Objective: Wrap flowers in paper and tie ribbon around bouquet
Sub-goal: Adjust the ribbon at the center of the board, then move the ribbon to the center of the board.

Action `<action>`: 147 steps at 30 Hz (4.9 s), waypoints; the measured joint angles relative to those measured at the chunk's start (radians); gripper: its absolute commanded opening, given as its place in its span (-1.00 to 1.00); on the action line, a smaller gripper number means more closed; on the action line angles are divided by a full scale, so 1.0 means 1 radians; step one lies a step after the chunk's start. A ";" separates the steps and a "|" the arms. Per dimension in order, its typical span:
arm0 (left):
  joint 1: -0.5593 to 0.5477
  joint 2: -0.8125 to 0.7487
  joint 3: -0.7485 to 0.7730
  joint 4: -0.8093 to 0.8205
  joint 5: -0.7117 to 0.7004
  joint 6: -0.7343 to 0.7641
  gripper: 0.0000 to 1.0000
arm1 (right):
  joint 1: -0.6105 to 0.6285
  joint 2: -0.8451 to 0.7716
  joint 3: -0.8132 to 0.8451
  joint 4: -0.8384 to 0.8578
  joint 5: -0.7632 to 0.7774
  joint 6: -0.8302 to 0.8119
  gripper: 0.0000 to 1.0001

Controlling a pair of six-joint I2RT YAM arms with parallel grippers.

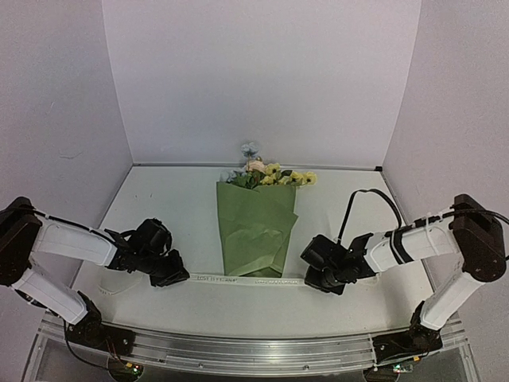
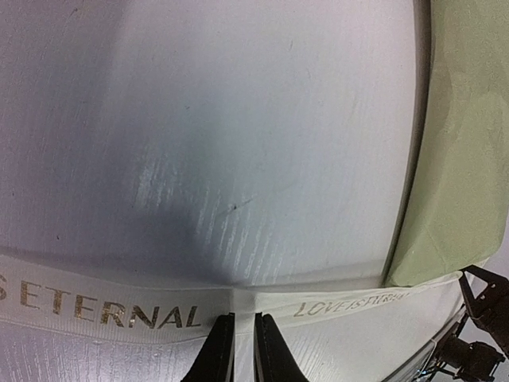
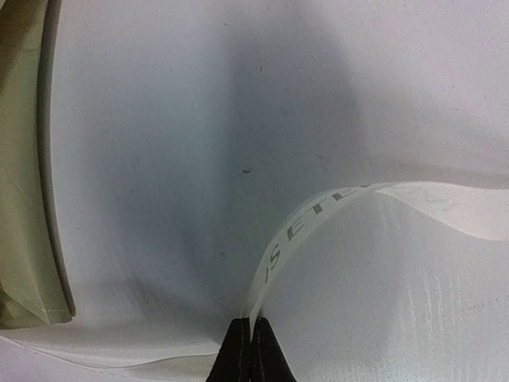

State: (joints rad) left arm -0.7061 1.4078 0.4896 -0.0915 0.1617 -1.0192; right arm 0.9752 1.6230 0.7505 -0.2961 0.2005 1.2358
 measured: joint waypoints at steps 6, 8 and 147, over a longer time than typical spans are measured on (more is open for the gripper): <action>0.000 0.006 0.019 -0.033 0.001 0.002 -0.70 | 0.013 -0.002 0.002 -0.018 0.016 0.034 -0.52; 0.000 0.009 0.029 -0.048 0.003 0.006 -0.61 | 0.022 -0.003 0.010 -0.047 0.022 0.042 -0.23; 0.087 0.336 0.281 0.070 0.267 0.075 -0.84 | -0.170 0.209 0.216 0.155 -0.218 -0.136 -0.86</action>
State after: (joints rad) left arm -0.6188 1.7442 0.7706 -0.0218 0.4284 -0.9441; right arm 0.8056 1.8317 0.9662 -0.1409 -0.0178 1.1003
